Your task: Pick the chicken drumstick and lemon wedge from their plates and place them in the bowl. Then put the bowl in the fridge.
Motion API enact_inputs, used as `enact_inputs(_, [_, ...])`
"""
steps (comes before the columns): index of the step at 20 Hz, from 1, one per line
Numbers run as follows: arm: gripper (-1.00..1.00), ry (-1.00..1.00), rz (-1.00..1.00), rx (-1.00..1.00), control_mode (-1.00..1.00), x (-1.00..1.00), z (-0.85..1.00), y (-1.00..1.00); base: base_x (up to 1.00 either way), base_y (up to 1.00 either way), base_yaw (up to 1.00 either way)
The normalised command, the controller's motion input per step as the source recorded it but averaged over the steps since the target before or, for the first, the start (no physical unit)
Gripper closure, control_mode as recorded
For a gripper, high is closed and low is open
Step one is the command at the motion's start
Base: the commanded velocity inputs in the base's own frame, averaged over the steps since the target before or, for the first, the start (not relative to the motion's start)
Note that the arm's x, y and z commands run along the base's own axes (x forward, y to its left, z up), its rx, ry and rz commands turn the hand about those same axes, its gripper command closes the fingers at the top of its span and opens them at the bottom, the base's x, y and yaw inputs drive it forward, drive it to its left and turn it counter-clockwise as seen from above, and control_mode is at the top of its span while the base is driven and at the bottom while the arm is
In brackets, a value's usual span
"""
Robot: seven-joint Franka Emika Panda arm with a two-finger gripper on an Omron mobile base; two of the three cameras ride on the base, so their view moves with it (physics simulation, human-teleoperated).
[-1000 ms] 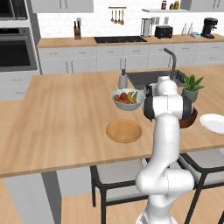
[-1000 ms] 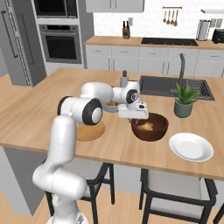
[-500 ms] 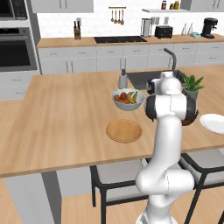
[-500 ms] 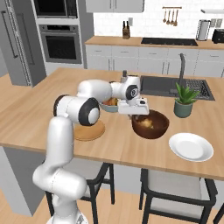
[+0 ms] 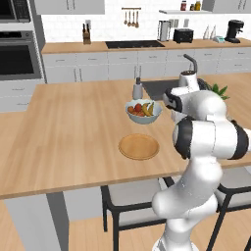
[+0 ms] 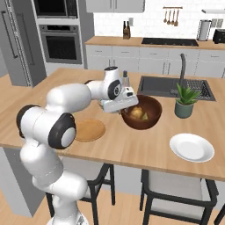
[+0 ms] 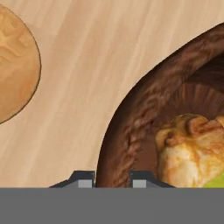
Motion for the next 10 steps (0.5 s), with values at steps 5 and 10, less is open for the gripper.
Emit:
enact_inputs(5, [1.00,0.05,0.61,-0.07,-1.00,-0.79,0.67,0.59,0.00,0.00,0.00])
enact_inputs(10, [1.00,0.17,0.70,0.00,-1.00,-0.40,0.43,0.72,0.00,0.00,0.00])
